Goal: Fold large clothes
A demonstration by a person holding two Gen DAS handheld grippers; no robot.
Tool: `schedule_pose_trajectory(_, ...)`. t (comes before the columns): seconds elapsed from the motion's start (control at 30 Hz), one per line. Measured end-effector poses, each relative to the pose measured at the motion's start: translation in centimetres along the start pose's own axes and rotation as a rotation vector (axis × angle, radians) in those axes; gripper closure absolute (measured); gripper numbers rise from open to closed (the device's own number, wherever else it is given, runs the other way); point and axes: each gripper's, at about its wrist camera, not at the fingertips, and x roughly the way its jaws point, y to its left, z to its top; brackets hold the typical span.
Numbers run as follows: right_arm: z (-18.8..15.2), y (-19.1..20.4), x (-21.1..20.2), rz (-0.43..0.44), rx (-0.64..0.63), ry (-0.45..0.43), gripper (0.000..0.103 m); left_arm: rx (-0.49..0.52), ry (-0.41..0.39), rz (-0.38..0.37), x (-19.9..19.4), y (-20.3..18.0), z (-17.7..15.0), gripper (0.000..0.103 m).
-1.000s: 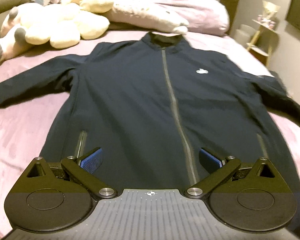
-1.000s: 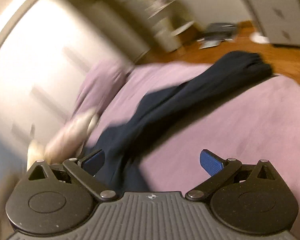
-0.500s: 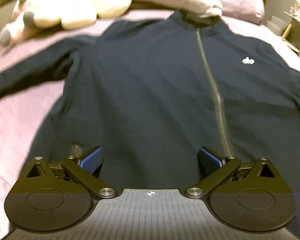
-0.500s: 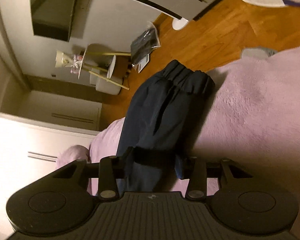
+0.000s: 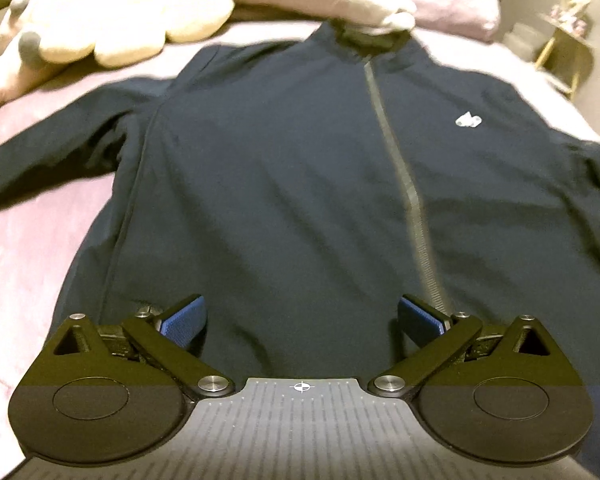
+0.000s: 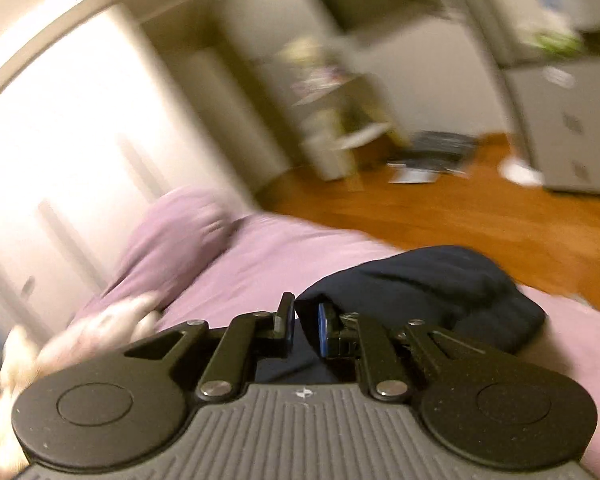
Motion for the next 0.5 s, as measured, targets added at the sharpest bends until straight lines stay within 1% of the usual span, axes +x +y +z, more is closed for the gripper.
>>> schedule_pose_trajectory(0.07,-1.0,4.1,0.5,0.098,-0.120,0.040,0.092,0.003,-0.029,-0.032,-0.9,-0.1,0.2,0.000)
schedule_pose_trajectory(0.1,-2.0,6.1,0.9,0.148,-0.173,0.073,0.092,0.000,-0.041,-0.047,-1.2,-0.1,0.4,0.000)
schedule_pose_trajectory(0.13,-3.4,8.4,1.4,0.205,-0.243,0.123,0.092,-0.006,-0.053,-0.068,-1.5,0.0,0.6,0.000)
schedule_pose_trajectory(0.2,-6.3,12.8,2.1,0.294,-0.377,0.215,0.092,-0.022,-0.069,-0.107,-1.8,0.2,1.2,0.000)
schedule_pose_trajectory(0.27,-10.2,16.0,2.7,0.359,-0.495,0.312,0.091,-0.041,-0.089,-0.149,-2.1,0.5,1.9,0.000)
schedule_pose_trajectory(0.3,-12.0,17.6,2.8,0.373,-0.537,0.358,0.082,-0.051,-0.098,-0.171,-2.2,0.6,2.2,0.000)
schedule_pose_trajectory(0.33,-13.7,18.3,3.3,0.369,-0.573,0.418,0.071,-0.060,-0.102,-0.191,-2.3,0.7,2.6,0.000)
schedule_pose_trajectory(0.37,-14.6,18.3,4.0,0.356,-0.580,0.452,0.050,-0.065,-0.104,-0.207,-2.3,0.7,2.8,0.000)
schedule_pose_trajectory(0.4,-15.0,17.9,3.7,0.347,-0.566,0.460,0.043,-0.066,-0.107,-0.218,-2.3,0.8,3.0,0.000)
schedule_pose_trajectory(0.43,-14.8,17.2,3.4,0.347,-0.529,0.443,0.042,-0.059,-0.114,-0.224,-2.4,0.6,3.3,0.000)
schedule_pose_trajectory(0.5,-13.8,14.6,2.0,0.319,-0.370,0.385,0.034,-0.043,-0.124,-0.228,-2.3,0.3,3.5,0.000)
